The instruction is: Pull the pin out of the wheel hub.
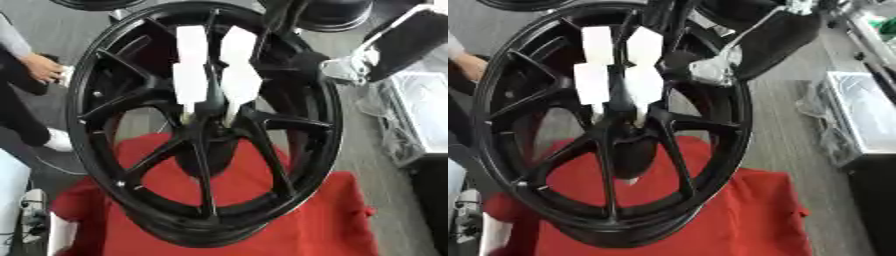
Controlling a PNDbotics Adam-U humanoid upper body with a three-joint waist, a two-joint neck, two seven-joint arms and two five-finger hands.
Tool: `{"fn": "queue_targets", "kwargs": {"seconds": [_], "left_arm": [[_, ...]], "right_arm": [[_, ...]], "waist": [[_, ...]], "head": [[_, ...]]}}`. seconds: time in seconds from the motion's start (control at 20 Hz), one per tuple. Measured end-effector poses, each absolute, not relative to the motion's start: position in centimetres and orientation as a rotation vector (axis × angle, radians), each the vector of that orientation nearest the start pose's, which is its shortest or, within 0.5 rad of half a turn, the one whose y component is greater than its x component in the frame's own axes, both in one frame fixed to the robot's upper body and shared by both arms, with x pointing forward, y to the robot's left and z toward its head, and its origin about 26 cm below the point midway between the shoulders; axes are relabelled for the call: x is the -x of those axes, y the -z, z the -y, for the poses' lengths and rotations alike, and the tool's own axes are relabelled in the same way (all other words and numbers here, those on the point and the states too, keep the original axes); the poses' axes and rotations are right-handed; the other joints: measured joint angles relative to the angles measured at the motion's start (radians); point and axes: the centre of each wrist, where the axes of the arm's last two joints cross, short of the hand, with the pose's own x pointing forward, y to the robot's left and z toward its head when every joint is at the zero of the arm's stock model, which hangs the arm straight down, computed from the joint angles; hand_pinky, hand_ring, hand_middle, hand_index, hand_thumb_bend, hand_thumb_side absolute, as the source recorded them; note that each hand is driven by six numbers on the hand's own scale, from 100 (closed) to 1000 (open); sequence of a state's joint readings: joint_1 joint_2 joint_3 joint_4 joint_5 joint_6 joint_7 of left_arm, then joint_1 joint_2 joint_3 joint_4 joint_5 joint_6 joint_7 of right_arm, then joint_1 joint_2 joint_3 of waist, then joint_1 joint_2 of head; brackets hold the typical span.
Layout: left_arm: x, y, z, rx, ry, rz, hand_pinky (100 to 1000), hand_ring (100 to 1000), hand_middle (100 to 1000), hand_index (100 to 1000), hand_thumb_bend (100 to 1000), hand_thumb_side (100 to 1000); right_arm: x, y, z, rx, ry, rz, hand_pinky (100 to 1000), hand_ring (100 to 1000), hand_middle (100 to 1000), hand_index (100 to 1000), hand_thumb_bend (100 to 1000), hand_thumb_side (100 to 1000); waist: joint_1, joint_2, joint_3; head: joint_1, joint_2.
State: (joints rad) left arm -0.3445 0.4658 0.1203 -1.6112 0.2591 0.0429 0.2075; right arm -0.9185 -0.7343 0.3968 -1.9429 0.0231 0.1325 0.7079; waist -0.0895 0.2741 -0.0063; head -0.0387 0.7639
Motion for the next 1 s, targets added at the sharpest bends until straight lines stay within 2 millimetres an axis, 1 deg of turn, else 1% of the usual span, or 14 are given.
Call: {"fn": "queue_targets", "kwargs": {"seconds": [0.45, 0.75, 1.0], "left_arm": [[-34.6, -15.9, -35.2, -0.32, -0.064, 1.954, 706, 828, 720, 792, 100, 779], [-34.6, -16.1, -35.4, -0.331, -0.065, 1.956, 707, 828, 720, 792, 100, 777], [-34.6, -16.3, -35.6, -0.337, -0.077, 1.968, 708, 829, 720, 792, 100, 765]], "right_arm": [[-30.3, -35.5, 16.4, -0.256, 2.646, -2.366, 801, 688, 693, 778, 247, 313], [-31.0, -34.9, 15.8, -0.272, 2.706, -2.305, 798, 686, 692, 776, 266, 308], [-31.9, -34.3, 15.6, -0.288, 2.747, -2.276, 798, 684, 691, 773, 253, 295]], "waist": [[-0.012, 0.0, -0.014], [-0.013, 0.0, -0.013], [-0.012, 0.003, -0.004]], "head": [[-0.006, 0.0], [-0.006, 0.0], [-0.01, 0.0]]}}
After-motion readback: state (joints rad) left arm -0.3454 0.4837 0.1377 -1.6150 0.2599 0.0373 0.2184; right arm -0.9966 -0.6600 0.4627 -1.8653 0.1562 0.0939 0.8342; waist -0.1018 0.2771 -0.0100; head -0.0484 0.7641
